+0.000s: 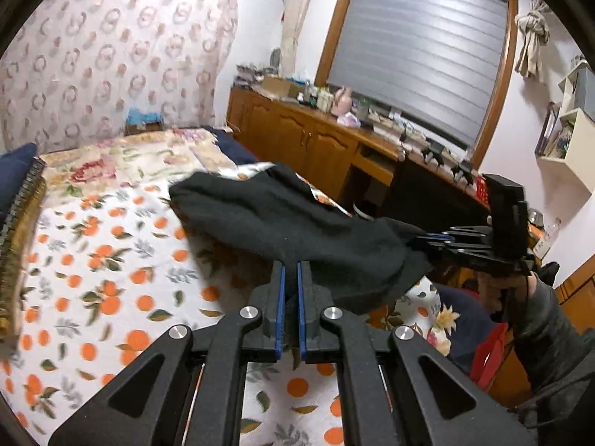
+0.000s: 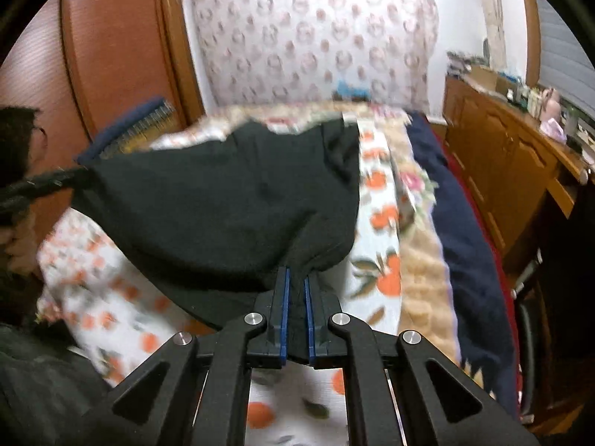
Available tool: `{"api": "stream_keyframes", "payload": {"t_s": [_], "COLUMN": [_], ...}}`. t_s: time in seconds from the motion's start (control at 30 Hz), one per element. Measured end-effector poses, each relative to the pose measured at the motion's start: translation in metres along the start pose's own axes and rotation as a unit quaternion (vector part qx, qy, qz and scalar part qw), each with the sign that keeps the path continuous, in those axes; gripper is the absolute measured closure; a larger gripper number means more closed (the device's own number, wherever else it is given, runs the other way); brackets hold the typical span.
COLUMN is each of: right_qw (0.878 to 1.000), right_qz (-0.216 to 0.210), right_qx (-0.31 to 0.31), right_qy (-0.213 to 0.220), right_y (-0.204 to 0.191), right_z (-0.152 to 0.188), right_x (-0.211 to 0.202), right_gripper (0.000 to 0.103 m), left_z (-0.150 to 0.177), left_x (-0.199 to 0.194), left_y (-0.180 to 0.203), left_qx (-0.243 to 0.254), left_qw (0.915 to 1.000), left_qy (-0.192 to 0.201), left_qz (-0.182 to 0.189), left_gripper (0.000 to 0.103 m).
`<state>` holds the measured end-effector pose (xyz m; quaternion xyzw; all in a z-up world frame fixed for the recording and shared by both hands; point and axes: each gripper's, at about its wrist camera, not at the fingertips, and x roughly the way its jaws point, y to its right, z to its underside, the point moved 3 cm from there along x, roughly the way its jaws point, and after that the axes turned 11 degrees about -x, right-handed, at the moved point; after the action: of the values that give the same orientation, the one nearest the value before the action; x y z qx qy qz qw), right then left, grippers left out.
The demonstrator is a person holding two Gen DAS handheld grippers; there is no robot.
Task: Fold small clothes
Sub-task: 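Grasp the shirt with both grippers and lift it off the sheet, then lower the shirt onto the sheet and open both grippers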
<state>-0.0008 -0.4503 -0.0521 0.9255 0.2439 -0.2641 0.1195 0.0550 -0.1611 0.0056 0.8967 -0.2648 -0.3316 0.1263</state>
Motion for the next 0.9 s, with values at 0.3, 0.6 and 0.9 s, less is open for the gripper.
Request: {"api": "stream_keyframes", "payload": {"t_s": [0.3,0.6,0.9], "right_qw": [0.999,0.999,0.997], "right_qz": [-0.04,-0.027,0.016], "right_qx": [-0.019,-0.002,-0.025], "right_qy": [0.001,0.024,0.065], "right_y": [-0.037,-0.023,0.01], "right_z": [0.005,-0.01,-0.084], "right_x": [-0.023,-0.019,0.018], "right_gripper": [0.096,0.098,0.098], "left_z": [0.04,0.031,-0.056], "left_x": [-0.016,-0.003,0.044], "left_y": [-0.029,-0.038,-0.043], "left_qx": [-0.022,-0.046,-0.031], "left_qw": [0.9991,0.9986,0.9993], "left_qy": [-0.028,-0.027,-0.021], "left_qz": [-0.021,-0.009,0.0], "left_gripper": [0.097,0.097,0.097]}}
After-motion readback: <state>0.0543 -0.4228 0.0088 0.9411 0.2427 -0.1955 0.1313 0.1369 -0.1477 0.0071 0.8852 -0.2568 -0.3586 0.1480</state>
